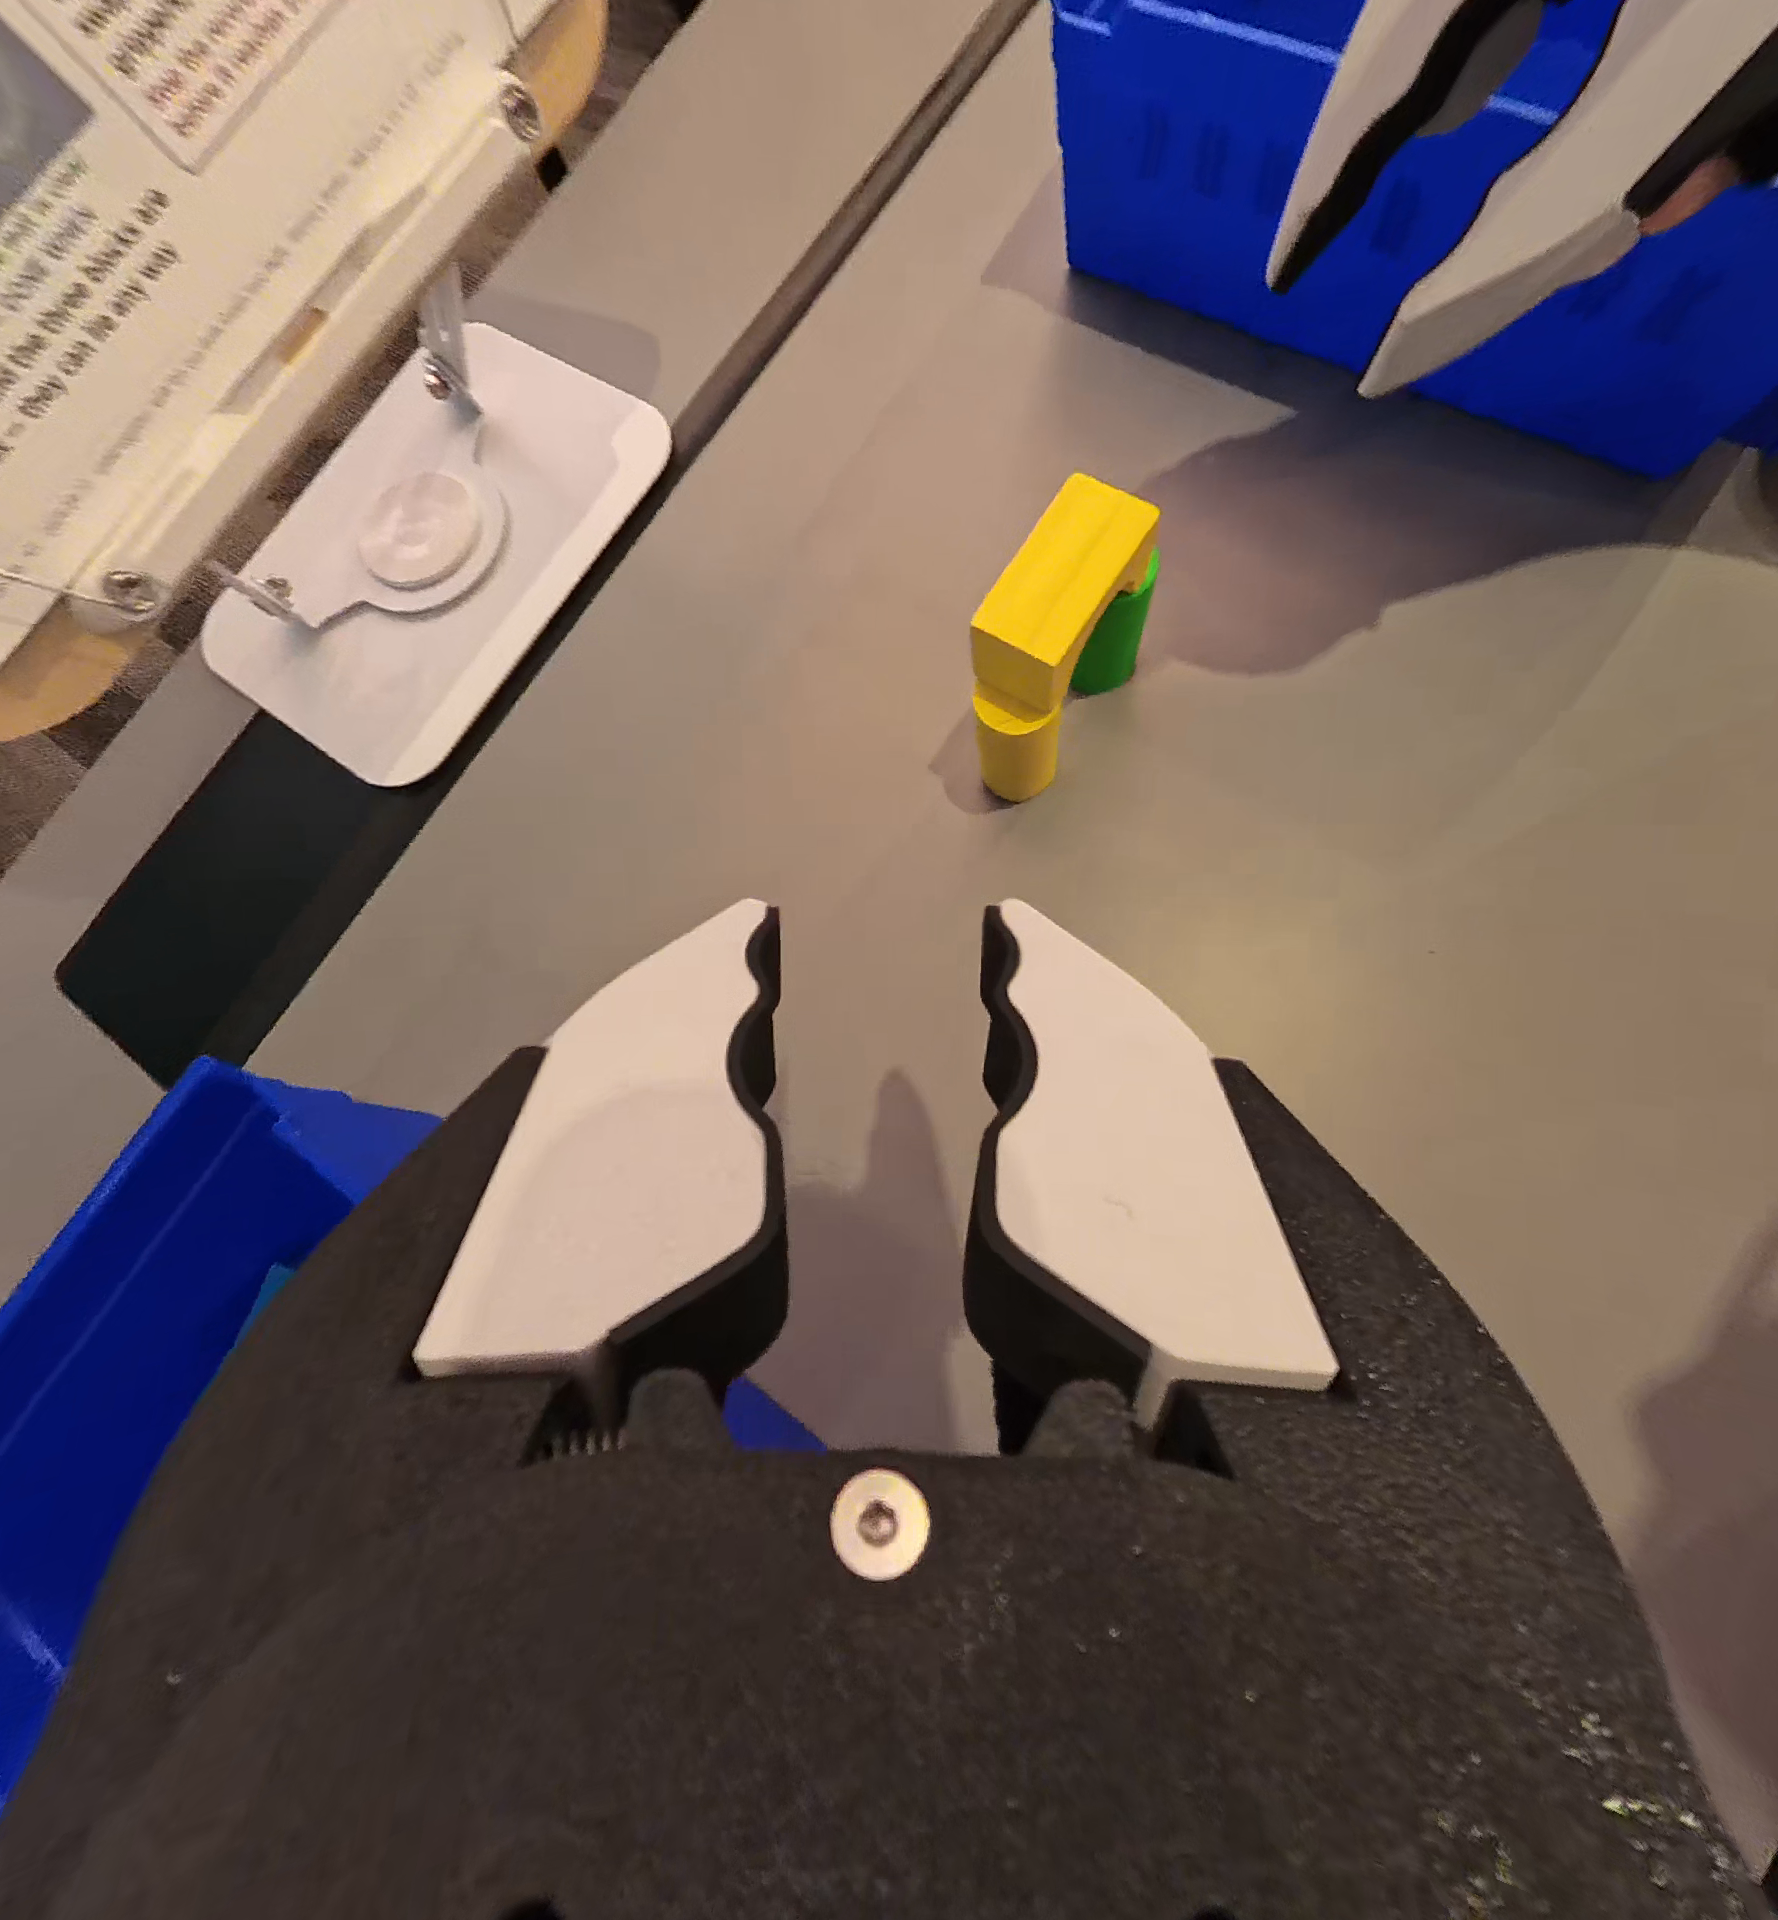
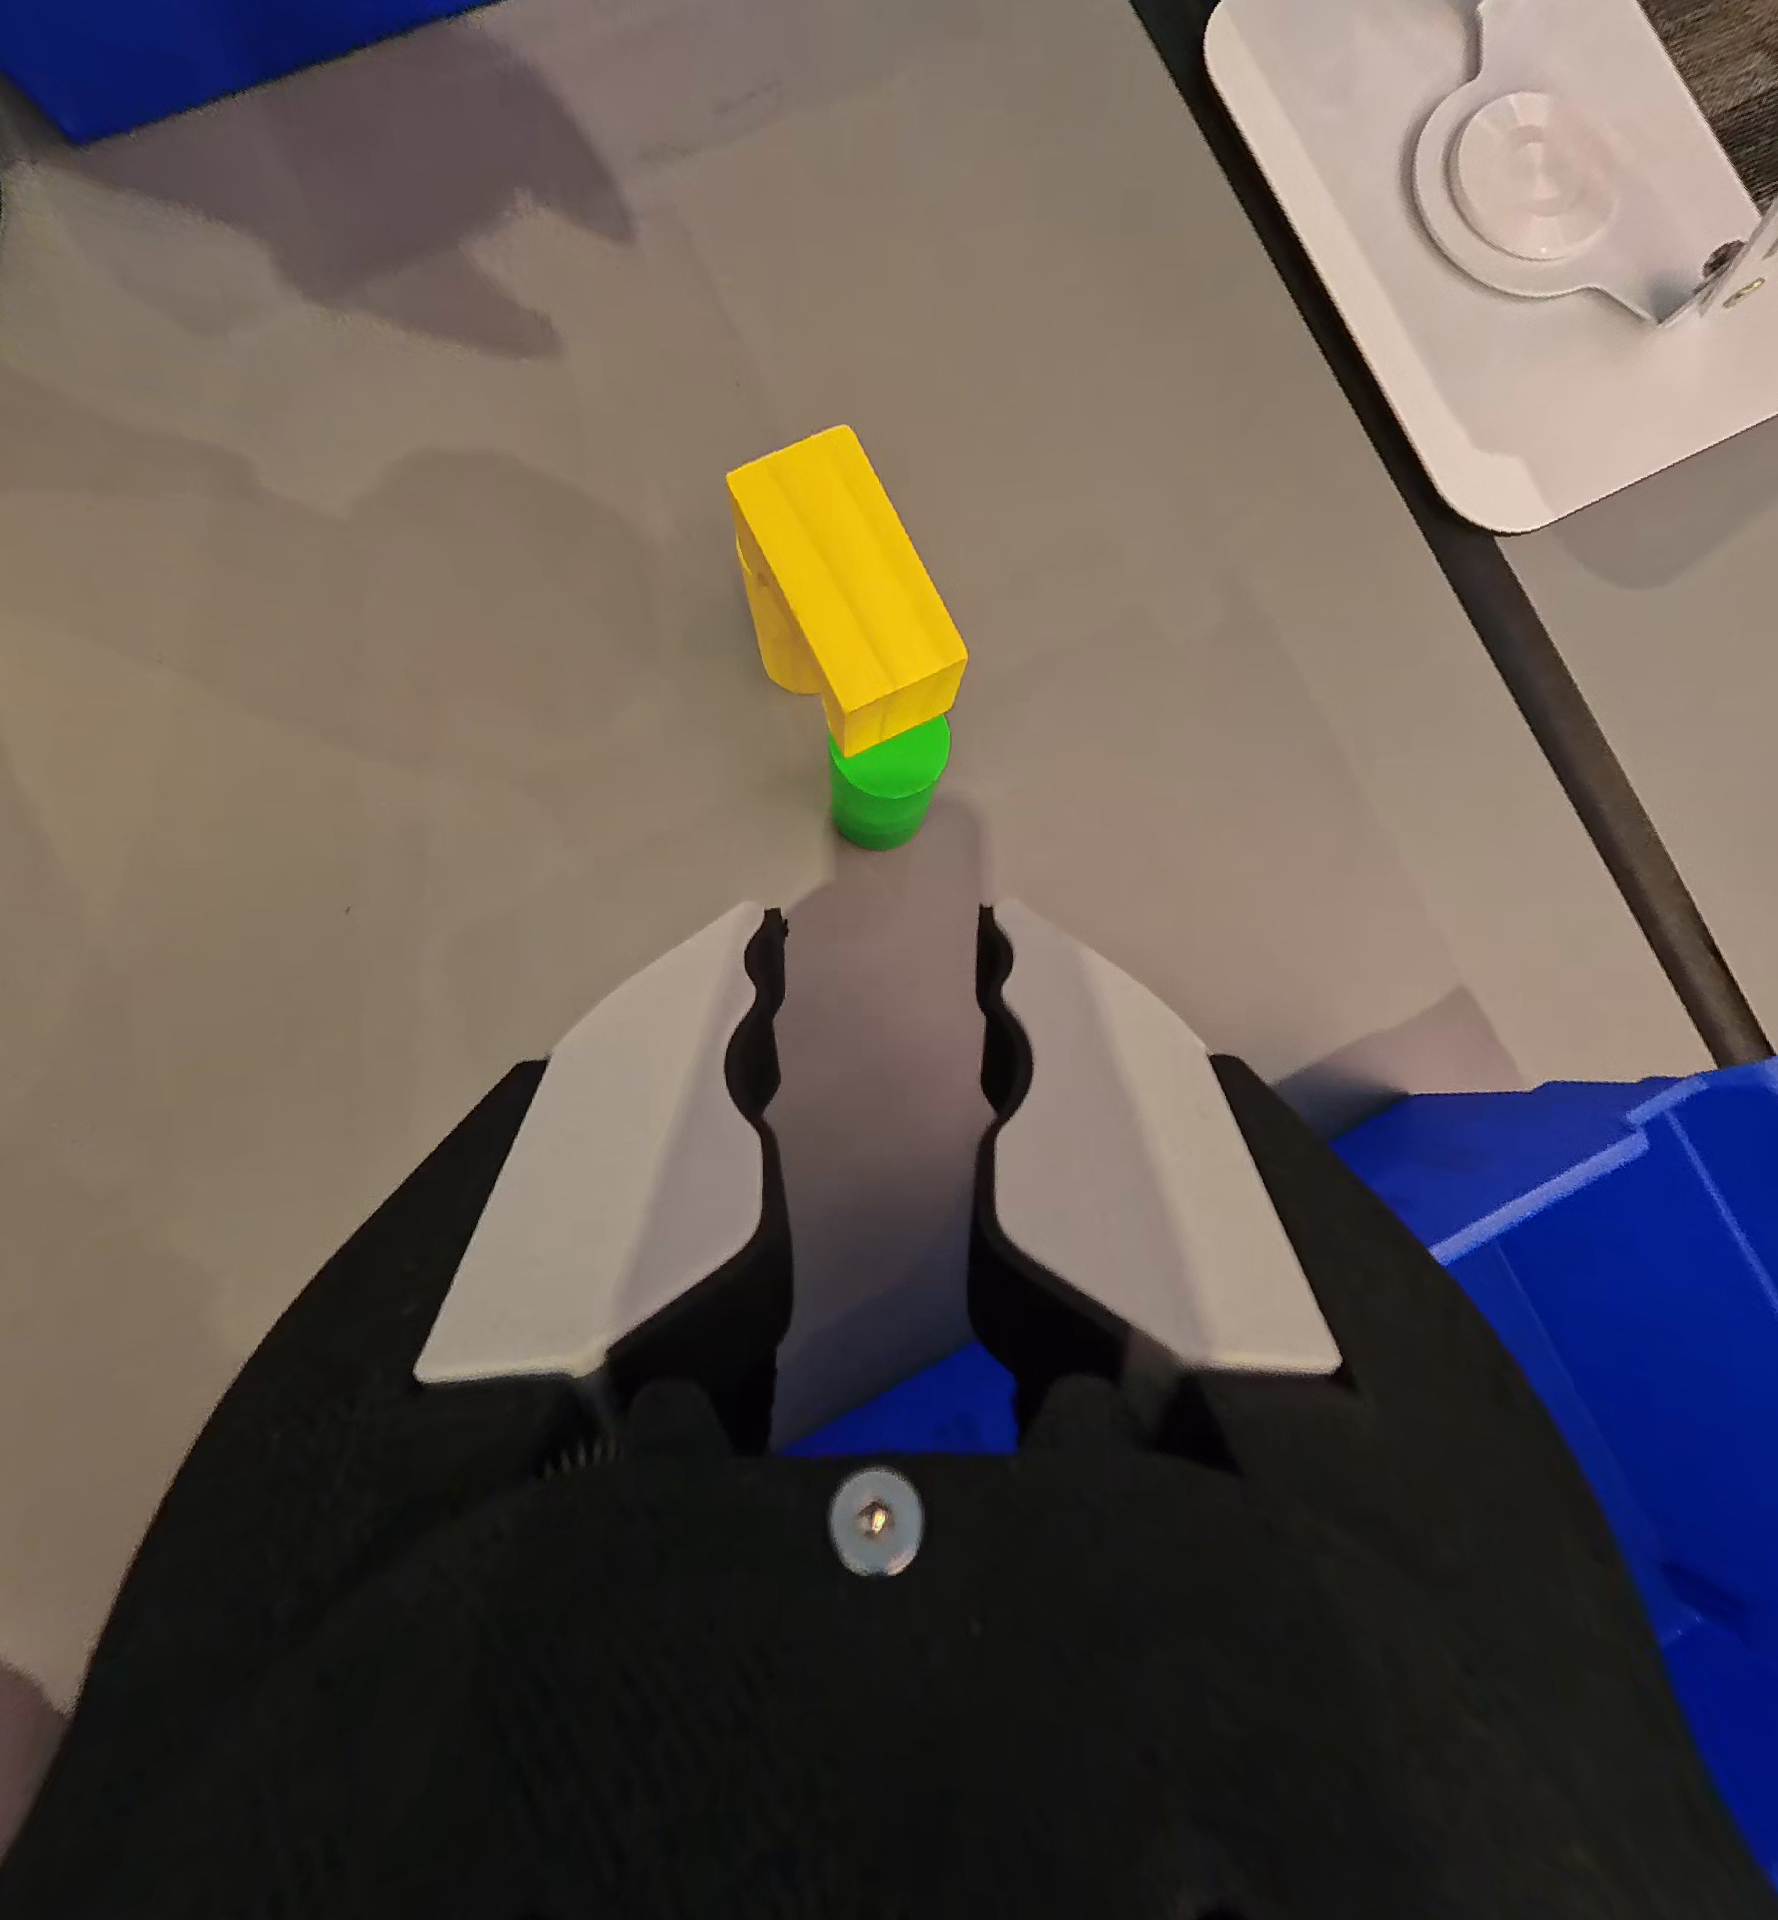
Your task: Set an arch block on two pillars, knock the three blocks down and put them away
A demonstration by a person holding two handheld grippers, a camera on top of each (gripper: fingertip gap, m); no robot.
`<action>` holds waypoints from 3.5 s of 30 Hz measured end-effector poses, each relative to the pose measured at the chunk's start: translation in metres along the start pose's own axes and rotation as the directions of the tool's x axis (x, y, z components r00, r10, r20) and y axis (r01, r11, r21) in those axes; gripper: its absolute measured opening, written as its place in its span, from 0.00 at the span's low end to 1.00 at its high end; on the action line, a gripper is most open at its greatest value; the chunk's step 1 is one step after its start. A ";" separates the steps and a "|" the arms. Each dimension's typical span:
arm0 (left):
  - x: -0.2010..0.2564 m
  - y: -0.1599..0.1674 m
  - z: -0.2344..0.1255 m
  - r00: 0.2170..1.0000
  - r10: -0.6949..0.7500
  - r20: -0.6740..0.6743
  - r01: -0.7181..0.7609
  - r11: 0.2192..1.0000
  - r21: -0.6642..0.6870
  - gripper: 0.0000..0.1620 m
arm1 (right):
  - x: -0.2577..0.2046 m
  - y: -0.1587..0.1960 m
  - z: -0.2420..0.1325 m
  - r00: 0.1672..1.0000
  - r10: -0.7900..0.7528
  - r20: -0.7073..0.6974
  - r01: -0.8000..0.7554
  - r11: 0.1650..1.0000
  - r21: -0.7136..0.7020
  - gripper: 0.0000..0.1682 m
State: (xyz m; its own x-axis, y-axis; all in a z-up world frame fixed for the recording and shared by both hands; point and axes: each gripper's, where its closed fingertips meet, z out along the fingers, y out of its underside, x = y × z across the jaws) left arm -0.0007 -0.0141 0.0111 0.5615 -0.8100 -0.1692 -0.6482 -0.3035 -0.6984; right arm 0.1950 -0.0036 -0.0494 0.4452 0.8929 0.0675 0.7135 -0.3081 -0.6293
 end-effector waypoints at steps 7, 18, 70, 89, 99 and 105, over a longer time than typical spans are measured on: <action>-0.012 -0.002 -0.015 0.998 -0.025 0.049 0.023 0.999 0.038 0.22 | -0.001 0.002 0.004 1.000 -0.003 0.004 0.003 1.000 -0.017 0.22; -0.028 -0.003 -0.041 0.992 -0.059 0.110 0.048 0.994 0.094 0.22 | -0.014 0.022 0.022 0.998 0.010 0.066 0.000 0.988 -0.155 0.09; -0.045 0.006 -0.129 0.981 -0.129 0.143 0.079 0.947 0.313 0.22 | -0.043 -0.072 0.071 0.994 0.055 -0.093 -0.087 0.915 -0.393 0.01; -0.048 0.009 -0.140 0.976 -0.150 0.159 0.089 0.937 0.338 0.22 | -0.258 0.036 0.072 0.837 -0.239 0.492 0.376 0.905 -0.200 0.01; -0.046 0.007 -0.143 0.978 -0.152 0.144 0.092 0.930 0.355 0.22 | -0.218 0.023 0.071 0.903 -0.266 0.338 0.345 0.917 -0.200 0.01; -0.046 0.008 -0.142 0.979 -0.147 0.143 0.089 0.933 0.350 0.22 | -0.178 0.008 0.055 0.929 -0.258 0.264 0.309 0.935 -0.173 0.01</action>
State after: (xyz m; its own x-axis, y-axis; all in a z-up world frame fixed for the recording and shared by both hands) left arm -0.1049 -0.0503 0.1121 0.7183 -0.6765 -0.1626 -0.3749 -0.1794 -0.9095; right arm 0.0914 -0.1466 -0.1091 0.0867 0.9960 0.0204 0.8982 -0.0693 -0.4341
